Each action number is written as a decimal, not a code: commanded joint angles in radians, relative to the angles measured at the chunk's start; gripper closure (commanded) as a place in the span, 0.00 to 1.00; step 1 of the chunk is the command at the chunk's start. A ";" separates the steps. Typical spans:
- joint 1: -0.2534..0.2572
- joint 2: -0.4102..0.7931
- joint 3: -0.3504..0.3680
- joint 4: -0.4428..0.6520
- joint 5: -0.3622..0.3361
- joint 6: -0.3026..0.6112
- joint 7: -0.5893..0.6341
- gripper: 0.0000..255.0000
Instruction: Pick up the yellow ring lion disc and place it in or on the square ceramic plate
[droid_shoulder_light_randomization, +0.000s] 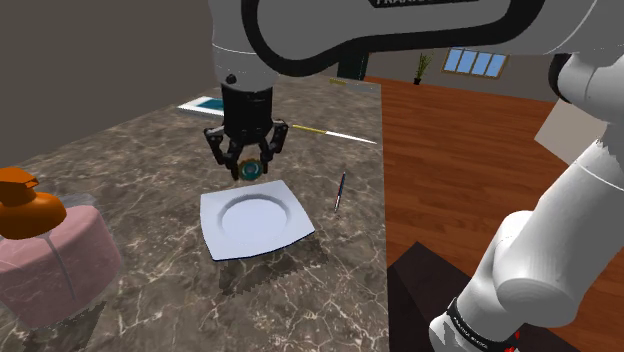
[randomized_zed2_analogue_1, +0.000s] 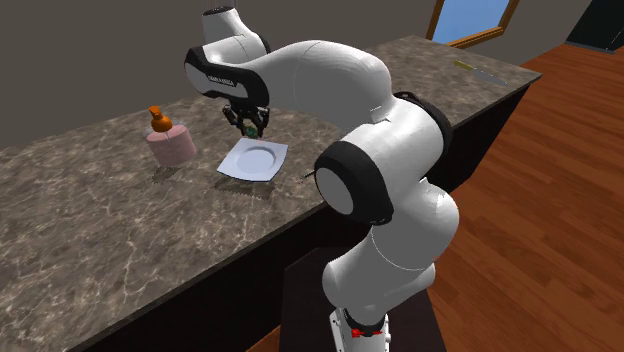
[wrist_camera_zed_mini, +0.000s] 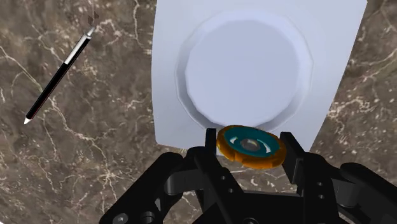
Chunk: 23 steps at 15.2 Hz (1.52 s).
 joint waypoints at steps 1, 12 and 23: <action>0.009 -0.052 0.004 -0.071 0.024 0.025 0.008 1.00; 0.011 -0.046 0.009 -0.213 0.020 0.172 0.020 1.00; 0.012 -0.044 0.010 -0.223 0.019 0.183 0.021 0.00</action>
